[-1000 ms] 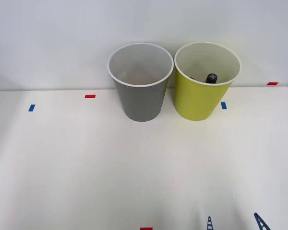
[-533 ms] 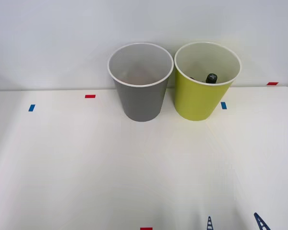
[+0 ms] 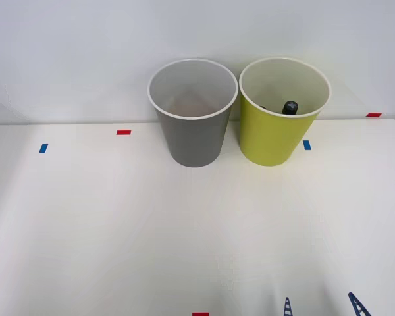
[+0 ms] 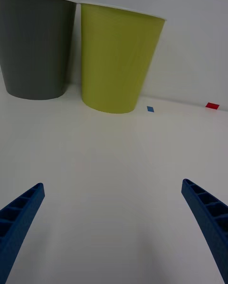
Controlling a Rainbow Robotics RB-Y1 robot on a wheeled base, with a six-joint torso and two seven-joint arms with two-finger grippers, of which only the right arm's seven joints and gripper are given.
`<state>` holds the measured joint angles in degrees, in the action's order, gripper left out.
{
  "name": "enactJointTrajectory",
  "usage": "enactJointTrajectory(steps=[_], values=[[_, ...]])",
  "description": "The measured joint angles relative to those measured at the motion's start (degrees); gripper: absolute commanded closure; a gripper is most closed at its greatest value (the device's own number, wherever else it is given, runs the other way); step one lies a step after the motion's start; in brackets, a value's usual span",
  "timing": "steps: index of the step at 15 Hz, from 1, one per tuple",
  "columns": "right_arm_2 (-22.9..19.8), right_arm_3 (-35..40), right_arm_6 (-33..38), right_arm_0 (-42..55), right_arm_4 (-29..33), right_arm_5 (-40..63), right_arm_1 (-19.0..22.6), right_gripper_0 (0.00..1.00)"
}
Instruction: Put cans in the gray bin, plastic bottles in the light green bin
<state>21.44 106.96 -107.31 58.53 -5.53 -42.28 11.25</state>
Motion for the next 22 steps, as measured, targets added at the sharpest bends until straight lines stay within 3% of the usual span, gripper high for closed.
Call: enactJointTrajectory(steps=[22], values=[[0.00,0.00,0.00,0.00,0.00,0.00,0.00,0.00]])
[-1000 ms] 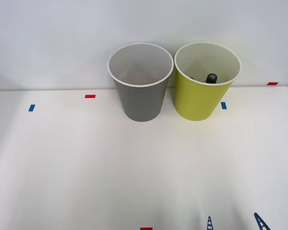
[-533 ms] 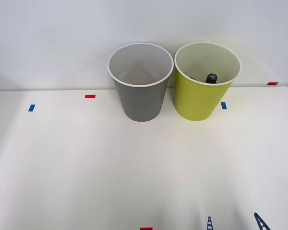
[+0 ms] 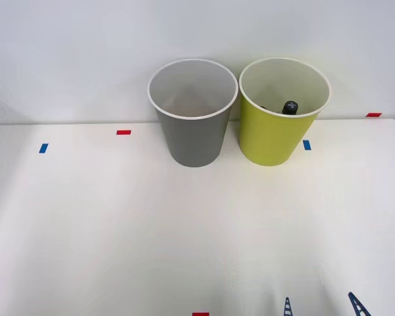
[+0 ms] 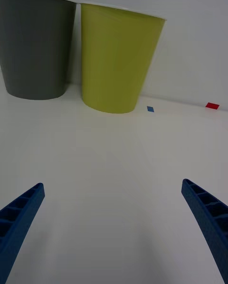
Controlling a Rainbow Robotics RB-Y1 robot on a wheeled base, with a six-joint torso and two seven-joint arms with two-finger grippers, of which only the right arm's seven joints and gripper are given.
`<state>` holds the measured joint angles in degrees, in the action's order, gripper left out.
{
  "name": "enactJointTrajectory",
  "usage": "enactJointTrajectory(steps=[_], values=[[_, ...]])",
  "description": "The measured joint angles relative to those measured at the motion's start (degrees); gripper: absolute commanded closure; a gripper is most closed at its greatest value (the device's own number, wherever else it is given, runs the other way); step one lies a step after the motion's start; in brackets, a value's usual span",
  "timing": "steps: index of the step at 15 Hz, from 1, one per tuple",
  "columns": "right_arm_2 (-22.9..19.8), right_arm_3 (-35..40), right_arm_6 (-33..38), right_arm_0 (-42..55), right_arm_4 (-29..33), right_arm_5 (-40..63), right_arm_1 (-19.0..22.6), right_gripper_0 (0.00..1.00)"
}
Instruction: Put cans in the gray bin, plastic bottles in the light green bin
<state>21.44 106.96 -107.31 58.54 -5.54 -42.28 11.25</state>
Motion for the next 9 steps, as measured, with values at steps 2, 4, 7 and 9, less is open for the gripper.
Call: enactJointTrajectory(steps=[2,4,7,9], values=[[0.00,0.00,0.00,0.00,0.00,0.00,0.00,0.00],[0.00,0.00,0.00,0.00,0.00,0.00,0.00,0.00],[0.00,0.00,0.00,0.00,0.00,0.00,0.00,0.00],[0.00,0.00,0.00,0.00,0.00,0.00,0.00,0.00]])
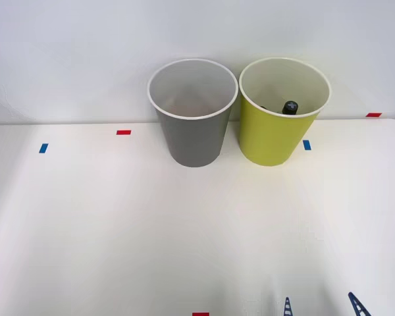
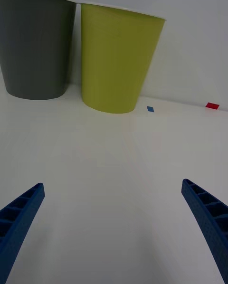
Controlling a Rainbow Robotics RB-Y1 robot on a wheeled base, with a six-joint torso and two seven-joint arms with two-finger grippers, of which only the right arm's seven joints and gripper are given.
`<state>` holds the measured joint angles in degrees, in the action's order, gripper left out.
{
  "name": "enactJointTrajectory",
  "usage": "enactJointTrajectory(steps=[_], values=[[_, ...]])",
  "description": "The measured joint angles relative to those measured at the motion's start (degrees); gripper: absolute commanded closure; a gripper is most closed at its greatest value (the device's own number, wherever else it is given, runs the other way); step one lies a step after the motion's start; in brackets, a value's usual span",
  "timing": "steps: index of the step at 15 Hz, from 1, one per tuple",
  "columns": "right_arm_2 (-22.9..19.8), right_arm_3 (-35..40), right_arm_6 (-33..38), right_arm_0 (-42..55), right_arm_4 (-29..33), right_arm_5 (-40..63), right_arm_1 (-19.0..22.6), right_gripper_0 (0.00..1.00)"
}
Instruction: Put cans in the gray bin, plastic bottles in the light green bin
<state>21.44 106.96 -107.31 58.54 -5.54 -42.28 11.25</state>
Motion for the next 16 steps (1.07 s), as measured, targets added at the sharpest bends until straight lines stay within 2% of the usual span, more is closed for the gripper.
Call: enactJointTrajectory(steps=[16], values=[[0.00,0.00,0.00,0.00,0.00,0.00,0.00,0.00]])
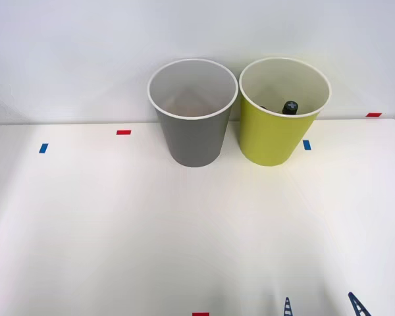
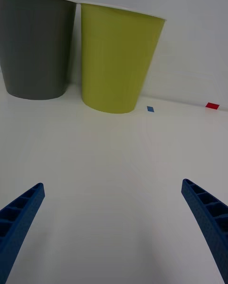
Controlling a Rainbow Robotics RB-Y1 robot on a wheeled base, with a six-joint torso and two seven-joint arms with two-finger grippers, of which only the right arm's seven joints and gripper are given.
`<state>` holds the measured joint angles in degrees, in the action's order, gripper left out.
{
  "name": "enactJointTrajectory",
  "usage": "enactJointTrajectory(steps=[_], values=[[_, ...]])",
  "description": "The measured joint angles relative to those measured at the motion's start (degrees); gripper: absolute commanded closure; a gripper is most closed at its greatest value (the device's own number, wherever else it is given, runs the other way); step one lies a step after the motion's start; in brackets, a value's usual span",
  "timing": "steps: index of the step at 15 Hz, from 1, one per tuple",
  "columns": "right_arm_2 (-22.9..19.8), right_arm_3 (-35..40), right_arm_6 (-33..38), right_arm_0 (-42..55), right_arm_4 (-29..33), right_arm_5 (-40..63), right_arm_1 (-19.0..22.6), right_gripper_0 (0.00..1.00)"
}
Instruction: Put cans in the gray bin, plastic bottles in the light green bin
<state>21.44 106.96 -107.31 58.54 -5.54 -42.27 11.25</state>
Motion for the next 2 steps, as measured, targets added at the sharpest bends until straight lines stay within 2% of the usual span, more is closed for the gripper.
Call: enactJointTrajectory(steps=[2], values=[[0.00,0.00,0.00,0.00,0.00,0.00,0.00,0.00]])
